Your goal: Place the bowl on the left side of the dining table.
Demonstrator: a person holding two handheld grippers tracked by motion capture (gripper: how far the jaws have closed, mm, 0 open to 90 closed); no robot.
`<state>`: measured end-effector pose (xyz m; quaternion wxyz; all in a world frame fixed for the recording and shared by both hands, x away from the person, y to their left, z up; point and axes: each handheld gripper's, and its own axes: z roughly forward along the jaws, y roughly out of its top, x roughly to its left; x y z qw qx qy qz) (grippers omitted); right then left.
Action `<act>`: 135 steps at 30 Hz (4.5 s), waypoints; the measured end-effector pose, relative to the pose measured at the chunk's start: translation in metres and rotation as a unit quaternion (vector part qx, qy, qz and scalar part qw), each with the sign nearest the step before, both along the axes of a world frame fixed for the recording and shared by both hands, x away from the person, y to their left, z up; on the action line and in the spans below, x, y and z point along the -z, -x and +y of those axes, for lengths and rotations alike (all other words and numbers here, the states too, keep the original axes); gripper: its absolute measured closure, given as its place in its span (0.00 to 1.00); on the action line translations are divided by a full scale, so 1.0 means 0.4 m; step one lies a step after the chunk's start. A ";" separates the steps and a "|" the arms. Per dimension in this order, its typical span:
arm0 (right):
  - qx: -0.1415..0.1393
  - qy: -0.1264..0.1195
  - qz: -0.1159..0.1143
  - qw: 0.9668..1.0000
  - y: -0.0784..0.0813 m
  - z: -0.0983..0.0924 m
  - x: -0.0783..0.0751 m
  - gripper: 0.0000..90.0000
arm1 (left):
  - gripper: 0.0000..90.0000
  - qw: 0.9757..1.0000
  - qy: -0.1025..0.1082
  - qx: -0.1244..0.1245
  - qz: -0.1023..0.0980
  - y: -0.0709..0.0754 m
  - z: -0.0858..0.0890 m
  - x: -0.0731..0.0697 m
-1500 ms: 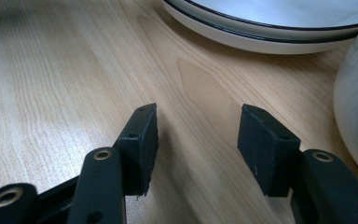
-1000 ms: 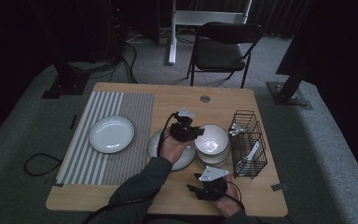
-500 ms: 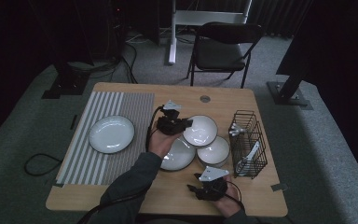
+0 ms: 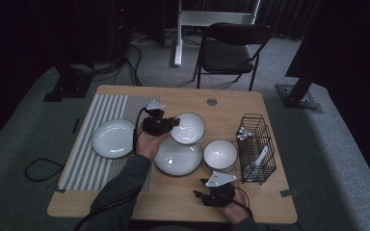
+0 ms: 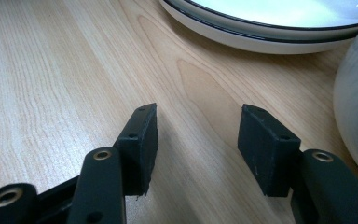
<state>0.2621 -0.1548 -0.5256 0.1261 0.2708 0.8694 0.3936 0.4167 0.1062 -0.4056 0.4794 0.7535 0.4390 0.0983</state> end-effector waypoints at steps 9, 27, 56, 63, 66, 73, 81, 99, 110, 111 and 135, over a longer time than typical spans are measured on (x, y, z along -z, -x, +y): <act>0.001 0.000 0.000 1.000 0.000 0.000 0.000 0.52 | 0.92 0.999 -0.001 -0.042 0.001 -0.006 0.102 0.010; 0.001 0.000 -0.001 1.000 -0.001 0.001 0.000 0.52 | 0.92 0.991 0.000 -0.130 0.005 -0.002 0.293 0.036; 0.001 0.000 -0.001 1.000 -0.001 0.001 0.000 0.52 | 0.91 0.977 -0.023 -0.210 0.022 0.002 0.460 0.106; 0.001 0.000 -0.001 1.000 -0.001 0.001 0.000 0.52 | 0.91 0.974 -0.024 -0.223 0.027 0.006 0.485 0.118; 0.002 0.000 0.000 1.000 -0.001 0.002 0.000 0.52 | 0.91 0.973 -0.026 -0.227 0.029 0.006 0.493 0.123; 0.003 0.000 0.000 1.000 -0.002 0.003 0.000 0.52 | 0.91 0.971 -0.026 -0.236 0.034 0.006 0.506 0.133; 0.004 0.000 0.000 1.000 -0.002 0.004 0.000 0.52 | 0.91 0.969 -0.028 -0.243 0.037 0.007 0.517 0.142; 0.003 0.000 0.000 1.000 -0.002 0.004 0.000 0.52 | 0.91 0.964 -0.034 -0.257 0.057 0.020 0.552 0.179; 0.004 0.000 0.000 1.000 -0.002 0.004 0.000 0.52 | 0.91 0.962 -0.032 -0.263 0.060 0.018 0.558 0.184; 0.004 0.000 0.000 1.000 -0.002 0.004 0.000 0.52 | 0.91 0.962 -0.031 -0.263 0.060 0.017 0.558 0.185; 0.003 0.000 0.000 1.000 -0.002 0.004 0.000 0.52 | 0.90 0.962 -0.024 -0.266 0.059 0.011 0.557 0.191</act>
